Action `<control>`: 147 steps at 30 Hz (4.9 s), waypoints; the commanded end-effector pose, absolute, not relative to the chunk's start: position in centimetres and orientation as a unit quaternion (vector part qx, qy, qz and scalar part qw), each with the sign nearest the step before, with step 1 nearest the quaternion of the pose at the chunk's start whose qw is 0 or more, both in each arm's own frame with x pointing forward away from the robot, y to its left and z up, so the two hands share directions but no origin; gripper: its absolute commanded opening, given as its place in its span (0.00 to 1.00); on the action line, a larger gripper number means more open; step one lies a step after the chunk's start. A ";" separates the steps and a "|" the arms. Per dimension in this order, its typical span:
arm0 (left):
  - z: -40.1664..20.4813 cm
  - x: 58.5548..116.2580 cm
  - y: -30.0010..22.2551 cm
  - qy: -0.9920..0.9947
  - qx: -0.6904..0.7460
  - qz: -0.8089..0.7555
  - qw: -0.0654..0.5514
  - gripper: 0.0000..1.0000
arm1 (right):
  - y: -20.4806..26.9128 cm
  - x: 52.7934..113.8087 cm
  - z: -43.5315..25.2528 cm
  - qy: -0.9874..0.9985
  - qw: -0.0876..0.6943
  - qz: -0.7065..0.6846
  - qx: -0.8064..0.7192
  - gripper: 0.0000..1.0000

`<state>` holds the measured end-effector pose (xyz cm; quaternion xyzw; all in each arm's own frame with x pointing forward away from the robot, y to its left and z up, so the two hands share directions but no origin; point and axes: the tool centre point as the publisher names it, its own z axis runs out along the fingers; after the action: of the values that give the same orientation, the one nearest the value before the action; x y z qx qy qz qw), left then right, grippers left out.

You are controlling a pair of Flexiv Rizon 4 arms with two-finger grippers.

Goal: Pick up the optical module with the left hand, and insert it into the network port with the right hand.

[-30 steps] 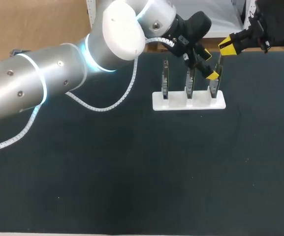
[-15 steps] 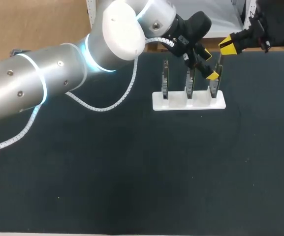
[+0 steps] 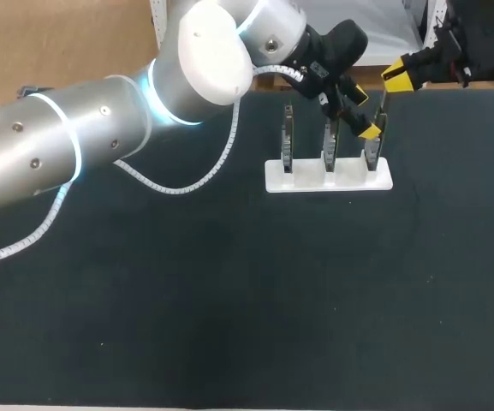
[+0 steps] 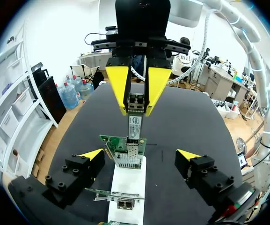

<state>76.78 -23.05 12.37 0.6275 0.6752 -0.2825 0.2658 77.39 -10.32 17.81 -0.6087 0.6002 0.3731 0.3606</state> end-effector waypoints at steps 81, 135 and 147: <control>12.4 76.9 -23.1 0.676 0.628 -0.282 0.264 1.00 | -10.3 77.6 17.5 0.595 0.365 0.414 -0.585 0.00; 12.4 76.9 -23.1 0.676 0.628 -0.282 0.264 1.00 | -10.5 77.6 15.6 0.611 0.356 0.431 -0.561 0.00; 16.3 77.3 -23.5 0.652 0.627 -0.286 0.318 1.00 | -11.5 78.2 19.0 0.597 0.409 0.405 -0.558 0.00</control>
<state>77.97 -24.01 15.54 0.6291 0.6567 -0.2814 0.3063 79.27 -11.05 18.44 -0.5628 0.5925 0.4162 0.3986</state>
